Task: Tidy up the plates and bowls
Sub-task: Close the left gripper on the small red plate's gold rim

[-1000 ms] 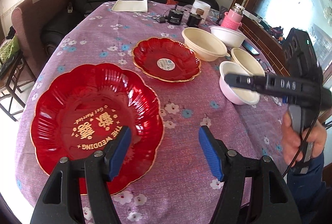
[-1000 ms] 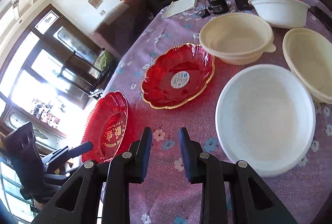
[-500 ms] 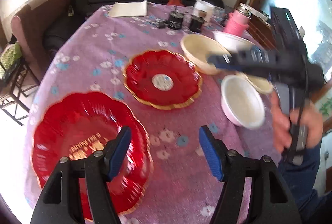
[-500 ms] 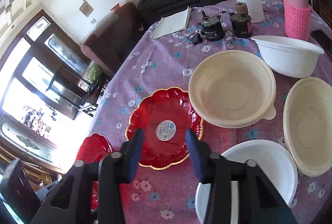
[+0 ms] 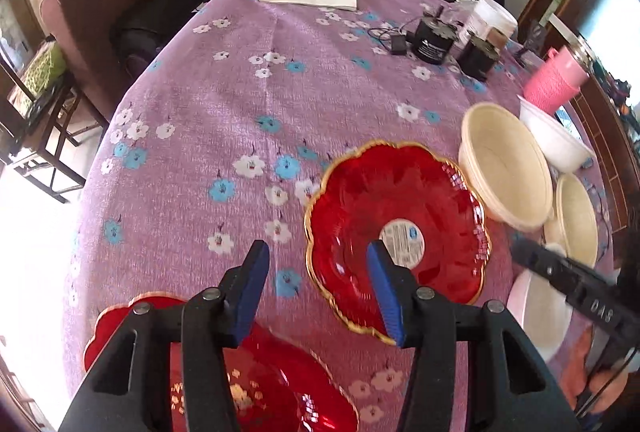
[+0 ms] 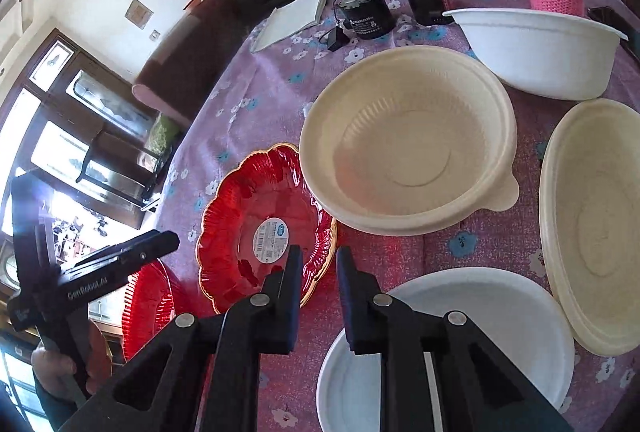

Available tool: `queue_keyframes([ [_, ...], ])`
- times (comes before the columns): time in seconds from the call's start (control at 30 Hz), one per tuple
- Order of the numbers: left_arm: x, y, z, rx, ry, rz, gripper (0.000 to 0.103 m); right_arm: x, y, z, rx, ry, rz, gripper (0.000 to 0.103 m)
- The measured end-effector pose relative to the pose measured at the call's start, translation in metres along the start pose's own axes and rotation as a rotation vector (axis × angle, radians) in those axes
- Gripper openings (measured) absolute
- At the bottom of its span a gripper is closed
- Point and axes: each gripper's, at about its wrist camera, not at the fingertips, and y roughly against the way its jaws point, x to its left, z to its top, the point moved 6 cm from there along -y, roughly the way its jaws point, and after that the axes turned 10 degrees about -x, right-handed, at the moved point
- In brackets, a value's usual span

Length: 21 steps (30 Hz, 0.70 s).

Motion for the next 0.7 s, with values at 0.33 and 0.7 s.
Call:
queue_keyframes([
  [0.33,0.010,-0.044,0.006,0.082,0.062,-0.015,0.037,-0.011,-0.018,-0.002,0.044,-0.021,-0.033,0.020],
  [0.7,0.000,-0.064,-0.003,0.107,0.057,-0.026,0.017,-0.003,-0.034,-0.007,0.065,0.012,-0.033,0.015],
])
